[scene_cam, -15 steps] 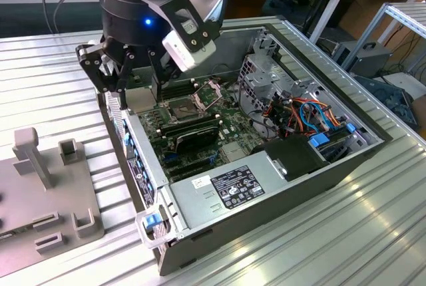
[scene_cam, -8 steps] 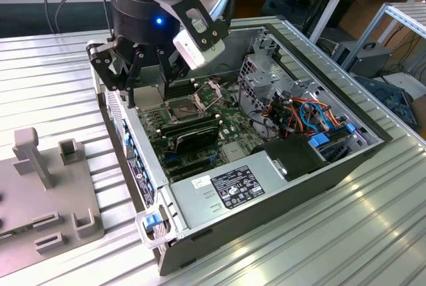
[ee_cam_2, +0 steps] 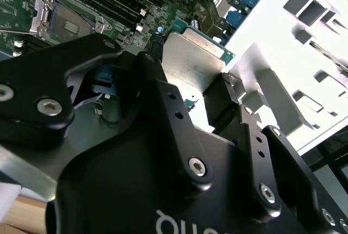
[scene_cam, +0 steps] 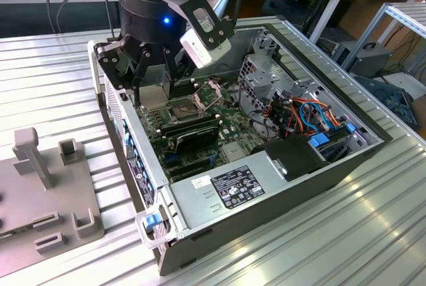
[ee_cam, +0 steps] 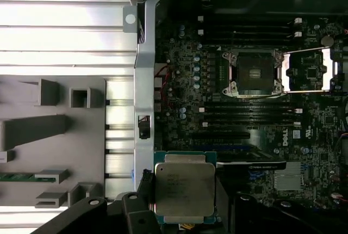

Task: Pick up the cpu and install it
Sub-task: 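Pick up the cpu and move it towards the insertion slot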

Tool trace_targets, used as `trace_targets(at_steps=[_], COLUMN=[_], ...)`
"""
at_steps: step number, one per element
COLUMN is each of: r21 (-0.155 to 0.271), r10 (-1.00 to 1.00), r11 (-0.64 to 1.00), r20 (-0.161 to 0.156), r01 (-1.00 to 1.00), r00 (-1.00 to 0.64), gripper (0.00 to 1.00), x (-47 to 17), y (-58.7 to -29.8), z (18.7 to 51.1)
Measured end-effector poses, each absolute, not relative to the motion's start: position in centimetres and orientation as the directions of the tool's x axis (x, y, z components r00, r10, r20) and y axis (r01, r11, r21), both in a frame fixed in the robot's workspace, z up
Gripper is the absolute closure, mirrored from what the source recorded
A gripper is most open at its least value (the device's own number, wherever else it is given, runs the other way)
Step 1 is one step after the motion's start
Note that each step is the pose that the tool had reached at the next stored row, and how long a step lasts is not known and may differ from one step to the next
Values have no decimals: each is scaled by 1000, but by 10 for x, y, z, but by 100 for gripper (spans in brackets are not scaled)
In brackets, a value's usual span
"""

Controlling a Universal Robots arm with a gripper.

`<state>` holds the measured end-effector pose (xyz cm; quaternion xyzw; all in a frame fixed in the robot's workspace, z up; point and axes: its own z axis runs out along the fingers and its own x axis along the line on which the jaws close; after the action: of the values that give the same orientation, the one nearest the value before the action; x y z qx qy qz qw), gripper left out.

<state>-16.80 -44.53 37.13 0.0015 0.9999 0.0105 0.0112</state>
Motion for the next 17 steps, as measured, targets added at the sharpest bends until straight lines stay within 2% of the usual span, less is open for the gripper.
trace_targets(at_steps=[17], r21=[21], r10=[3], r11=[1000], r20=[-22], r01=[3], r00=[-1000], gripper=[45], x=[-127], y=[-445], z=[371])
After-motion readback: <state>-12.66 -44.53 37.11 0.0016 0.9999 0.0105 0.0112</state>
